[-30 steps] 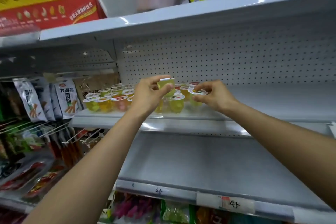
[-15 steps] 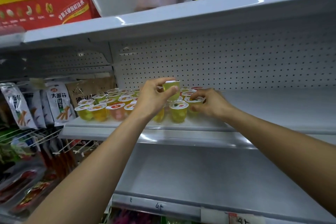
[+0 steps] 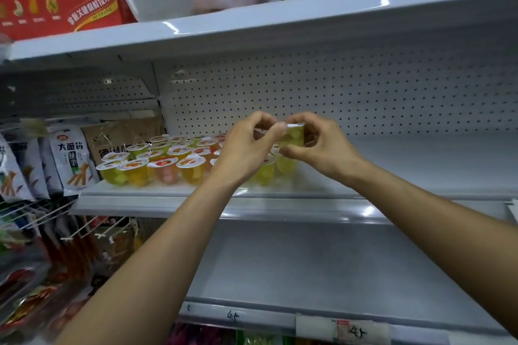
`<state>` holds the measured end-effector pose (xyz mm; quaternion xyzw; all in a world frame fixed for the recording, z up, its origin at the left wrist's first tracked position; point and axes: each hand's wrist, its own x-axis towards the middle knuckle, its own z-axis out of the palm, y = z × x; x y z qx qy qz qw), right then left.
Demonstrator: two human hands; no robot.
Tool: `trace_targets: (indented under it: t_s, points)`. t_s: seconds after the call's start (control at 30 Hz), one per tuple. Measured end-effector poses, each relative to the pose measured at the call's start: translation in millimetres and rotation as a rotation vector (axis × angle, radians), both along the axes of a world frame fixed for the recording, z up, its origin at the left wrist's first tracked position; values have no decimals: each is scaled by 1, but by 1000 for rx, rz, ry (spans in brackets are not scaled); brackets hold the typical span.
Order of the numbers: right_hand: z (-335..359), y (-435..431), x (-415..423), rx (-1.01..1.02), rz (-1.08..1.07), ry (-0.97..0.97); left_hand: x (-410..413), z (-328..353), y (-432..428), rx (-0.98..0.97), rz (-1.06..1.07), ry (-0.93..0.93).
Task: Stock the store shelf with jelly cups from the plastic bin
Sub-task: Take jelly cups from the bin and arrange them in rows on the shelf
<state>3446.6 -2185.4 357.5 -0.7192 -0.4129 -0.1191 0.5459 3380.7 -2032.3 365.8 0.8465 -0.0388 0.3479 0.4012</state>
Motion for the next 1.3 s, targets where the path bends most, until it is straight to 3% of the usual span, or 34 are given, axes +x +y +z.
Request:
trace_targets:
  t_s: [0.17, 0.27, 0.83, 1.07, 1.3]
  points:
    - [-23, -13, 9, -149, -119, 90, -2, -25, 17, 529, 368, 107]
    - [-32, -15, 10, -229, -173, 92, 0, -30, 19, 634, 404, 150]
    - [-38, -13, 4, -307, -232, 81, -5, -34, 15, 637, 394, 151]
    - [-41, -34, -30, -324, -431, -244, -50, -42, 10, 440, 336, -17]
    - [-67, -48, -86, -270, -238, -430, -116, -77, -9, 400, 359, -67]
